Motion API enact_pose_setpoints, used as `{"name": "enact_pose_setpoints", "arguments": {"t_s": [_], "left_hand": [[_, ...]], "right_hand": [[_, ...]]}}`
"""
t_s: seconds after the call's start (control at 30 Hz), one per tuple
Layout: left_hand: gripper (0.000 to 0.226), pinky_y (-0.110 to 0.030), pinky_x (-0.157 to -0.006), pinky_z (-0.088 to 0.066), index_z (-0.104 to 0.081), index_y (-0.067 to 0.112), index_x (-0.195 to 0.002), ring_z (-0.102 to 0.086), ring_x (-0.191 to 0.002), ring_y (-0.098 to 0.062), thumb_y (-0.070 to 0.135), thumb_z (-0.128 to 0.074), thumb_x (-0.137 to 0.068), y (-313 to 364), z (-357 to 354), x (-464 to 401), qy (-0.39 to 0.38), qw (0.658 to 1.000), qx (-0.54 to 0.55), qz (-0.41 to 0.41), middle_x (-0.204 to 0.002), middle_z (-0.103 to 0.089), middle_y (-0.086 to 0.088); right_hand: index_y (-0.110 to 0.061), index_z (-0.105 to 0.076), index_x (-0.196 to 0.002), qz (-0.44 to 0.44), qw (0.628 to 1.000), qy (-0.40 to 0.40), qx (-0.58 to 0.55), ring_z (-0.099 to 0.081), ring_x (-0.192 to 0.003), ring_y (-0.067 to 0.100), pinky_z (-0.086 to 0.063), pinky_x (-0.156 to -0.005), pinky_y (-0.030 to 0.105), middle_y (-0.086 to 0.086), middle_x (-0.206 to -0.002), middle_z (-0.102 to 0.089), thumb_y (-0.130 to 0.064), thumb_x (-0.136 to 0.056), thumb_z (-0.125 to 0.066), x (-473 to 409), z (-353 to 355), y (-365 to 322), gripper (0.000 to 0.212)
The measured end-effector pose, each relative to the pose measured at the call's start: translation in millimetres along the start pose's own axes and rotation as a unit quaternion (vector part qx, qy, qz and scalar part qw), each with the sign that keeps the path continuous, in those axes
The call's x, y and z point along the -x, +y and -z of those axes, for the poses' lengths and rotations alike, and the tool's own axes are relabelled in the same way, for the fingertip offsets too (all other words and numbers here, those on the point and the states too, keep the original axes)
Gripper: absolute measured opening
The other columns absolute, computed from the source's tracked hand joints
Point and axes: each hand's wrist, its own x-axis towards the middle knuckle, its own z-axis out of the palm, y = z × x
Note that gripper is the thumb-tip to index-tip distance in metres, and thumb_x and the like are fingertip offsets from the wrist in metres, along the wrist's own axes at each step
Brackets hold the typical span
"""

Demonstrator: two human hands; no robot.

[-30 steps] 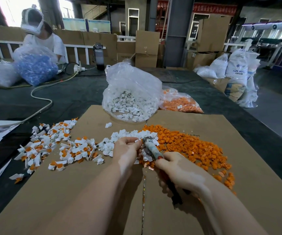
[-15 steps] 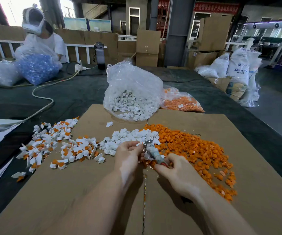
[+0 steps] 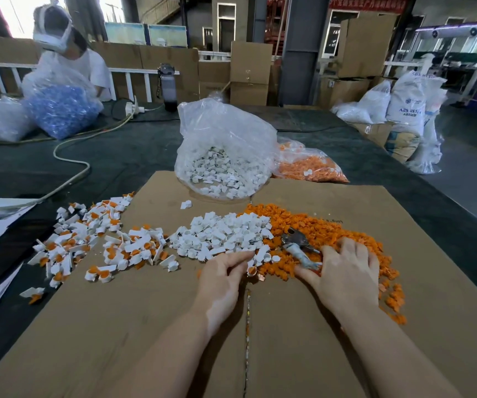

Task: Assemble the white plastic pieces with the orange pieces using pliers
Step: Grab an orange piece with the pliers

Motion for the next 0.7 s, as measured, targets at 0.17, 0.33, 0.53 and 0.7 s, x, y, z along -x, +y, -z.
{"name": "enact_pose_setpoints", "arguments": {"t_s": [0.17, 0.33, 0.53, 0.7], "left_hand": [[0.027, 0.007, -0.076, -0.033, -0.068, 0.018, -0.111, -0.053, -0.1, 0.001, 0.007, -0.051, -0.093, -2, -2, -1, -0.009, 1.0, 0.002, -0.007, -0.103, -0.063, 0.011], [0.032, 0.002, -0.081, -0.038, -0.068, 0.021, -0.107, -0.055, -0.099, 0.001, 0.0, -0.052, -0.09, -2, 1, 3, -0.031, 0.999, 0.033, 0.01, -0.102, -0.063, 0.011], [0.039, -0.008, -0.074, -0.044, -0.063, 0.028, -0.112, -0.058, -0.08, -0.006, 0.009, -0.071, -0.079, -6, -2, 9, -0.059, 0.998, -0.002, -0.003, -0.092, -0.065, 0.01], [0.033, -0.009, -0.064, -0.04, -0.061, 0.027, -0.105, -0.048, -0.069, -0.007, 0.009, -0.071, -0.079, -6, -3, 11, -0.051, 0.999, -0.004, -0.016, -0.077, -0.055, -0.001]], "right_hand": [[-0.011, -0.069, -0.107, 0.131, 0.941, 0.153, -0.272, -0.06, -0.095, 0.025, -0.049, -0.086, 0.039, 0.008, -0.099, -0.065, -0.016, -0.075, -0.077, 18, 1, -30, 0.033], [-0.008, -0.071, -0.082, 0.193, 0.891, 0.137, -0.386, -0.063, -0.077, 0.021, -0.049, -0.071, 0.027, 0.003, -0.079, -0.067, -0.001, -0.073, -0.076, 34, -7, -52, 0.012], [-0.008, -0.069, -0.078, 0.166, 0.884, 0.14, -0.414, -0.062, -0.076, 0.019, -0.051, -0.07, 0.029, 0.0, -0.077, -0.065, -0.001, -0.076, -0.073, 36, -8, -52, 0.008], [-0.009, -0.068, -0.078, 0.17, 0.89, 0.118, -0.406, -0.059, -0.079, 0.018, -0.049, -0.073, 0.028, 0.0, -0.078, -0.064, -0.005, -0.078, -0.073, 38, -7, -51, 0.006]]}}
